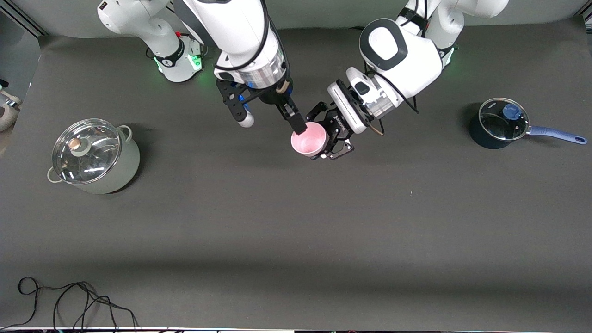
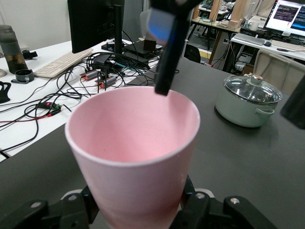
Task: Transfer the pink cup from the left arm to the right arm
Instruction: 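Lower the right gripper onto the pink cup rim and close it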
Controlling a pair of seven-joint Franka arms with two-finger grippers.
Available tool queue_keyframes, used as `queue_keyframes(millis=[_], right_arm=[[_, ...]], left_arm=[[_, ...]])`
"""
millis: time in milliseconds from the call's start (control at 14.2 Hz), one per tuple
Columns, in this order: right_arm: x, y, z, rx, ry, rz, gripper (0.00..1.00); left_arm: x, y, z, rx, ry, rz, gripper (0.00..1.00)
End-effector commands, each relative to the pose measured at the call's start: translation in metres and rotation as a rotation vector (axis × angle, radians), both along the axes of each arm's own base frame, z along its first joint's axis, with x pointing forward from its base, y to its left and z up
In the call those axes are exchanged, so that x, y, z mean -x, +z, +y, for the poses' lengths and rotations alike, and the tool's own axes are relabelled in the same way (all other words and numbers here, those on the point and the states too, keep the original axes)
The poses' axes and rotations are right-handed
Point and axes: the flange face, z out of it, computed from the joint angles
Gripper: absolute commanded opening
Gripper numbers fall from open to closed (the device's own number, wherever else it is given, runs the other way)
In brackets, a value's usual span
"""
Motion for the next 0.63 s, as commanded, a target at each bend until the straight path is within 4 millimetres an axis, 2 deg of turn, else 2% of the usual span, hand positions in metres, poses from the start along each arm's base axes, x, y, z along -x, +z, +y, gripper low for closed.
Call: queue_keyframes(millis=[0,70,211,562], right_arm=[[-0.0081,-0.0105,0.0128,0.002,-0.022,-0.031,0.89],[-0.0086,-0.0112,0.0133,0.002,-0.020,-0.033,0.73],[-0.0083,-0.0094,0.0130,0.000,-0.017,-0.036,0.00],[-0.0112,-0.0074,0.0097,-0.002,-0.009,-0.042,0.00]], left_arm=[[0.0036,0.0062,-0.0021,0.013,0.021,0.004,0.33],[0.0036,0.0062,-0.0021,0.014,0.021,0.006,0.33],[0.0035,0.0062,-0.0019,0.017,0.027,0.012,0.33],[0.0030,0.0052,-0.0023,0.015,0.026,0.013,0.37]])
